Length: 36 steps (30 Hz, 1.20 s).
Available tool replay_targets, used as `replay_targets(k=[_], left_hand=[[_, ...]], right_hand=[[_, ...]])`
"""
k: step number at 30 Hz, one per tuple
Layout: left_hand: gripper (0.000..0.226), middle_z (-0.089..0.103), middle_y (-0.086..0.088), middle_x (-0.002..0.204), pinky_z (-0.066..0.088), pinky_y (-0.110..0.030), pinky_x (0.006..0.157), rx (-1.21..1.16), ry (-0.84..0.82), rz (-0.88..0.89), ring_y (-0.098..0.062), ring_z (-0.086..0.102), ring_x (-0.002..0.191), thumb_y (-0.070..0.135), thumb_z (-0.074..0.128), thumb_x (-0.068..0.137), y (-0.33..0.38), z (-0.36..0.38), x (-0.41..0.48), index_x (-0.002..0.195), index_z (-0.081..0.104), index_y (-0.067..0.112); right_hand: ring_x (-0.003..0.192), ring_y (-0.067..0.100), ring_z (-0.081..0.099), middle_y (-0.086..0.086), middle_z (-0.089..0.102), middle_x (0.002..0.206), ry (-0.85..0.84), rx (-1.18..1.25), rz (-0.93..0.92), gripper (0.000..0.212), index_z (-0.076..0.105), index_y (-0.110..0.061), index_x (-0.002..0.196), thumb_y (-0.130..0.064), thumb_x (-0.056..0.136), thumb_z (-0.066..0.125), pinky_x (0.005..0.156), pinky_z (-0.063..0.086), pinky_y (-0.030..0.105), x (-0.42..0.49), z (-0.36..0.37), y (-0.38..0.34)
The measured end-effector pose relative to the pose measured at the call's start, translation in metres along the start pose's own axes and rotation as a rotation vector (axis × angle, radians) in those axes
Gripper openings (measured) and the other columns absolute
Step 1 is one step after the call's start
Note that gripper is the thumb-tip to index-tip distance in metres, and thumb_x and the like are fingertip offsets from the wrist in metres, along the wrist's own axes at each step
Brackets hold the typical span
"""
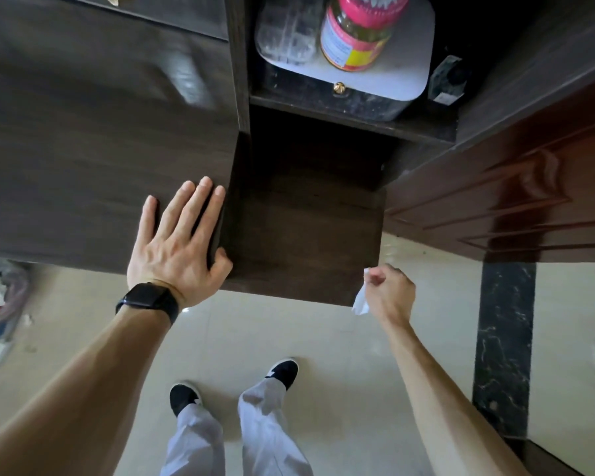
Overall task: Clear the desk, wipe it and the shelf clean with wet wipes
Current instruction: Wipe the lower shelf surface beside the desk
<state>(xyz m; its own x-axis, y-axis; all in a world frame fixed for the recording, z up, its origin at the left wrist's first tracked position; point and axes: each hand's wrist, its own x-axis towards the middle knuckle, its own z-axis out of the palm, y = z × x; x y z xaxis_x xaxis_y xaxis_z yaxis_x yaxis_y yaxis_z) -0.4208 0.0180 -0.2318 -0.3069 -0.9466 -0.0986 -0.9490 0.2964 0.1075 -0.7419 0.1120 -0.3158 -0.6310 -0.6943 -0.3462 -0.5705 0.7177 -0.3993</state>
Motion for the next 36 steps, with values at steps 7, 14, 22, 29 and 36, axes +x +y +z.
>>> replay_targets(k=[7, 14, 22, 29, 36], left_hand=[[0.084, 0.016, 0.000, 0.165, 0.010, -0.055, 0.121, 0.000, 0.009, 0.018, -0.021, 0.014, 0.152, 0.040, 0.042, 0.079, 0.000, 0.001, -0.001, 0.158, 0.018, 0.021], [0.083, 0.013, 0.000, 0.166, 0.007, -0.055, 0.121, -0.023, -0.029, 0.020, -0.021, 0.011, 0.152, 0.040, 0.039, 0.081, 0.002, -0.003, -0.001, 0.158, 0.016, 0.021], [0.082, 0.015, 0.000, 0.165, 0.009, -0.055, 0.121, 0.016, -0.047, 0.024, -0.021, 0.010, 0.152, 0.043, 0.038, 0.082, -0.001, -0.001, 0.000, 0.158, 0.017, 0.020], [0.084, 0.014, 0.001, 0.165, 0.010, -0.055, 0.121, 0.027, -0.032, 0.021, -0.019, 0.008, 0.153, 0.042, 0.042, 0.081, -0.002, 0.004, -0.001, 0.158, 0.015, 0.020], [0.086, 0.014, 0.000, 0.166, 0.011, -0.056, 0.121, 0.036, -0.043, 0.028, -0.020, 0.010, 0.153, 0.042, 0.043, 0.080, -0.001, 0.004, 0.000, 0.158, 0.016, 0.019]], right_hand=[[0.093, 0.026, 0.069, 0.006, 0.076, 0.097, 0.112, 0.055, 0.007, 0.010, 0.076, -0.016, 0.096, -0.019, 0.088, 0.071, 0.076, 0.047, 0.023, 0.064, 0.002, -0.041], [0.081, 0.022, 0.068, 0.007, 0.073, 0.086, 0.092, 0.206, 0.123, 0.005, 0.077, -0.014, 0.087, -0.013, 0.084, 0.073, 0.069, 0.036, 0.011, -0.046, 0.016, 0.035], [0.090, 0.020, 0.068, 0.000, 0.074, 0.094, 0.115, 0.352, 0.277, 0.007, 0.076, -0.022, 0.090, -0.019, 0.086, 0.073, 0.078, 0.046, 0.023, -0.100, 0.017, 0.058], [0.119, 0.023, 0.060, 0.006, 0.065, 0.123, 0.359, 0.176, -0.227, 0.023, 0.069, -0.011, 0.116, -0.010, 0.096, 0.058, 0.099, 0.051, 0.026, -0.028, 0.053, -0.006], [0.154, 0.021, 0.001, 0.009, 0.004, 0.167, 0.035, -0.234, -0.397, 0.066, 0.005, -0.008, 0.158, -0.040, 0.104, 0.027, 0.124, 0.006, 0.047, -0.086, 0.115, -0.039]])
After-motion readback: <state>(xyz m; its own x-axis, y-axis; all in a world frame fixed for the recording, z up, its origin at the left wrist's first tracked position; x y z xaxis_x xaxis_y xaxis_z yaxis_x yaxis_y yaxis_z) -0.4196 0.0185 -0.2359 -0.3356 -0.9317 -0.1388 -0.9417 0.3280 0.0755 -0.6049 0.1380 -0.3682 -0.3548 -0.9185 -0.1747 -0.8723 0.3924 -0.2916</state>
